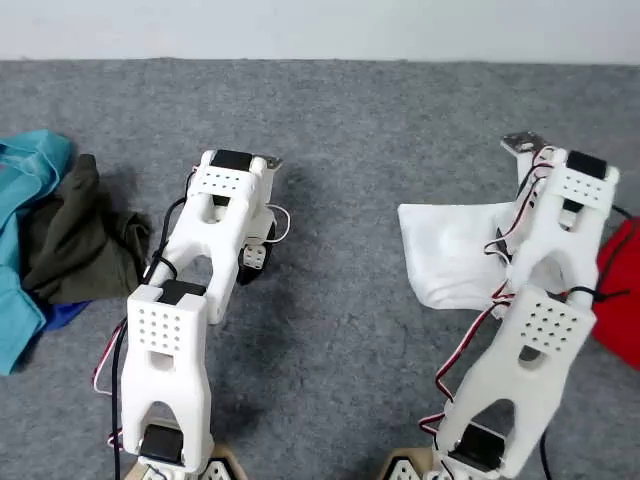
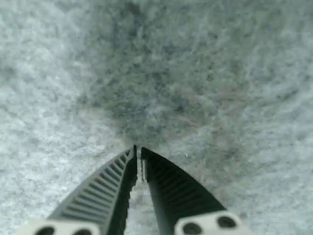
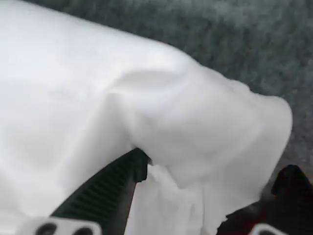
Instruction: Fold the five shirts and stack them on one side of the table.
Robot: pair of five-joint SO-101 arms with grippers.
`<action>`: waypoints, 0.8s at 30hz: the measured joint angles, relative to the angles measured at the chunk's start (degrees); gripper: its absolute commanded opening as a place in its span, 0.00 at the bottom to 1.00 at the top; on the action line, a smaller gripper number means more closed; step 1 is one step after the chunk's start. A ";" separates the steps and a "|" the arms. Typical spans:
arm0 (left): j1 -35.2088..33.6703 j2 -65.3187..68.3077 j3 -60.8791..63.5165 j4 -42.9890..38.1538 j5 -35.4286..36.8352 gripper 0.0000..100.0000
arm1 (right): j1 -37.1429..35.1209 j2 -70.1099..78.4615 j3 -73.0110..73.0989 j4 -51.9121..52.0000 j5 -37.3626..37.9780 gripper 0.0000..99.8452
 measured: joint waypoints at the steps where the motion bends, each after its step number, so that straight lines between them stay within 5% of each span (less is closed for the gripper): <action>1: 0.00 0.00 0.00 0.00 0.00 0.01 | 0.00 0.35 -0.44 0.09 0.00 0.36; 7: 0.00 0.00 0.00 0.00 0.00 0.01 | 0.00 1.14 -0.70 0.09 0.00 0.00; 10: 0.00 0.00 0.00 0.00 0.00 0.01 | 0.00 0.70 -0.70 0.09 0.00 0.06; 24: 0.00 0.00 0.00 0.00 0.00 0.01 | 0.88 -19.60 0.35 -1.05 0.00 0.01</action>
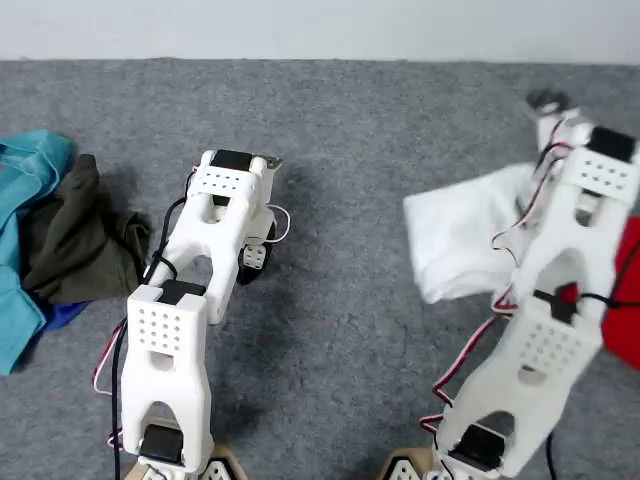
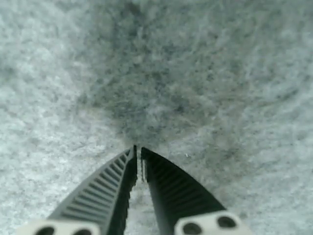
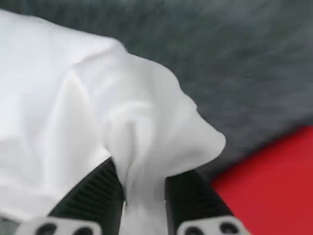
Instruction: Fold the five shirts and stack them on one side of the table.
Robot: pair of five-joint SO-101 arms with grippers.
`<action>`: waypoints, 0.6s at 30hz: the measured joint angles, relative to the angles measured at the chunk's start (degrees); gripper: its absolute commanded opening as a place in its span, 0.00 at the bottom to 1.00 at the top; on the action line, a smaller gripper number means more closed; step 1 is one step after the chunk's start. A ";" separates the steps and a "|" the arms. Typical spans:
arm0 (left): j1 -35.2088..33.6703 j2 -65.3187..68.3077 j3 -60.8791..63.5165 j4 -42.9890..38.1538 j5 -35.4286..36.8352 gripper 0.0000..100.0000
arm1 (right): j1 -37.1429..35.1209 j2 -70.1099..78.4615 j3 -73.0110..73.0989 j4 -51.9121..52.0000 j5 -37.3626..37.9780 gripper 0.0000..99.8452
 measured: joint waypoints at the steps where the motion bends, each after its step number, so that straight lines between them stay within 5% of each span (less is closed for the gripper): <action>1: 0.00 0.00 0.00 0.00 0.00 0.01 | 0.88 -2.46 0.00 -0.88 0.00 0.01; 18: 0.00 0.00 0.00 0.00 0.00 0.01 | 26.64 -1.23 0.09 -13.71 6.59 0.01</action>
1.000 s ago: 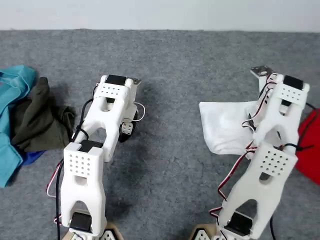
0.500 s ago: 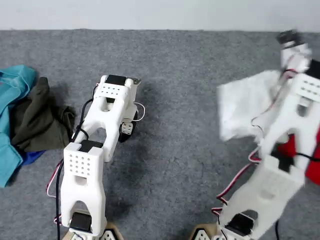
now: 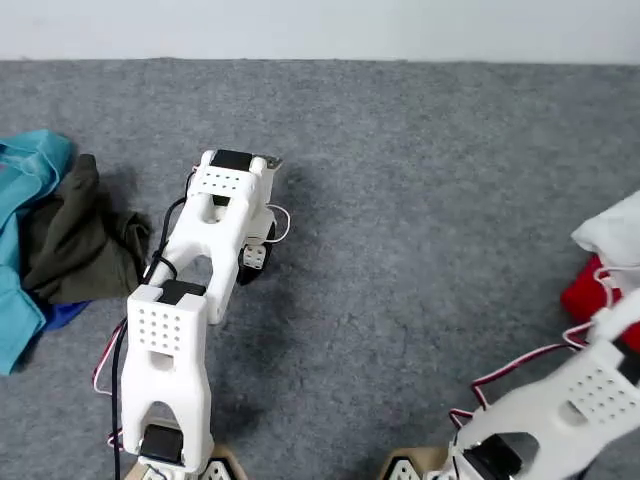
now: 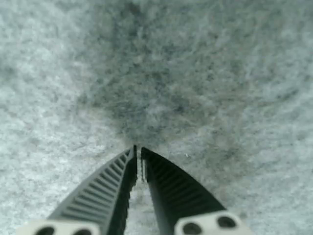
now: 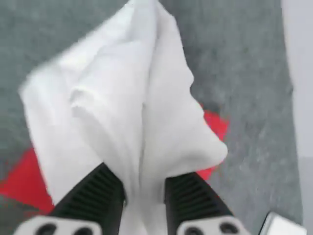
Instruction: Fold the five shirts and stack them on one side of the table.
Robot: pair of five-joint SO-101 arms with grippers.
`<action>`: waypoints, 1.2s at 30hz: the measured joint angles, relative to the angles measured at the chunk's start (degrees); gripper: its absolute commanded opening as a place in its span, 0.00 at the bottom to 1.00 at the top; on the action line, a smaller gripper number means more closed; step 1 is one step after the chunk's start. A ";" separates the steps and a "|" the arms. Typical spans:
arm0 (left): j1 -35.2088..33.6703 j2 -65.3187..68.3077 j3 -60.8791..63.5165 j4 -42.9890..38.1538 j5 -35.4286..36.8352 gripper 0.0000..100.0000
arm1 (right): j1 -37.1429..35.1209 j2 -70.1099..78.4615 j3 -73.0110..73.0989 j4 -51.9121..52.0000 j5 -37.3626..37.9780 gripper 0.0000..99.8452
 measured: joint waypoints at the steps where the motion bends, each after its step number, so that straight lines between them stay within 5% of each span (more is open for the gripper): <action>1: 0.00 0.00 0.00 0.00 0.00 0.01 | 0.97 0.62 0.00 0.00 0.18 0.01; 11: 0.00 0.00 1.67 0.00 0.00 0.01 | 10.11 8.26 0.00 -7.38 0.62 0.03; 16: 0.00 -0.70 4.31 0.00 0.00 0.01 | 10.46 9.05 0.00 -9.32 0.79 0.31; 19: 0.00 -0.70 4.48 0.00 0.00 0.01 | 10.11 8.97 0.00 -8.26 0.70 0.39; 29: 0.00 -0.70 4.57 0.00 0.00 0.01 | -4.48 3.87 0.00 3.34 5.89 0.39; 36: 0.00 -0.79 4.57 0.00 0.00 0.01 | -10.99 3.87 0.00 14.07 17.23 0.39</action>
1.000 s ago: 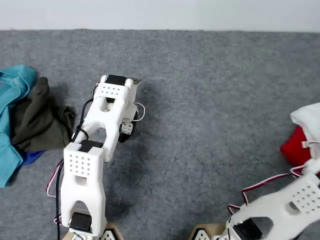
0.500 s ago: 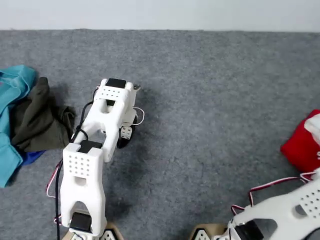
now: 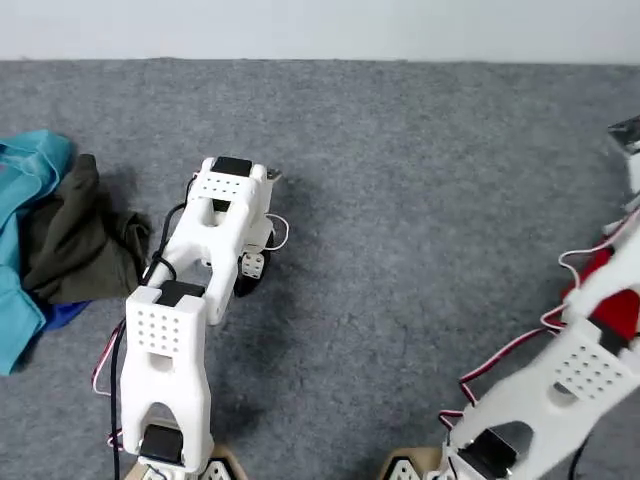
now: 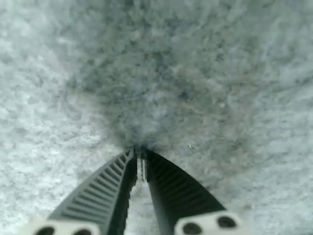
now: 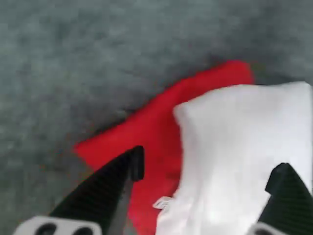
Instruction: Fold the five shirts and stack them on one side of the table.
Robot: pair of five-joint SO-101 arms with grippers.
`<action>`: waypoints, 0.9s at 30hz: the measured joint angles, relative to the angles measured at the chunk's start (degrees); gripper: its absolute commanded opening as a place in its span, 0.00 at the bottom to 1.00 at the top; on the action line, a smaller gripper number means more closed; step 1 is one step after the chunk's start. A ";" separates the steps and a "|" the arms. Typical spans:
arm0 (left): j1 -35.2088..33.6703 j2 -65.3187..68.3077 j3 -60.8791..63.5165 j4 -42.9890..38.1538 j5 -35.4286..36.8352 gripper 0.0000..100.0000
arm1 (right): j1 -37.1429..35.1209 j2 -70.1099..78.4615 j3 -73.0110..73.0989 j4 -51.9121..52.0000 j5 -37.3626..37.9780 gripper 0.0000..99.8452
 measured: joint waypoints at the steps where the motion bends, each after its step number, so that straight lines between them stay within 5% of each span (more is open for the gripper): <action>1: 0.00 0.00 0.00 0.00 0.00 0.01 | -0.26 0.00 0.00 1.49 1.41 0.39; 11: 0.00 0.00 0.00 0.00 0.00 0.01 | 2.55 5.01 0.00 -1.76 6.51 0.39; 20: 0.00 0.00 0.00 0.00 0.00 0.01 | 4.84 12.66 0.00 -13.98 9.93 0.02; 27: 0.00 0.00 0.00 0.00 0.00 0.01 | 5.01 14.42 -0.09 -19.16 10.11 0.04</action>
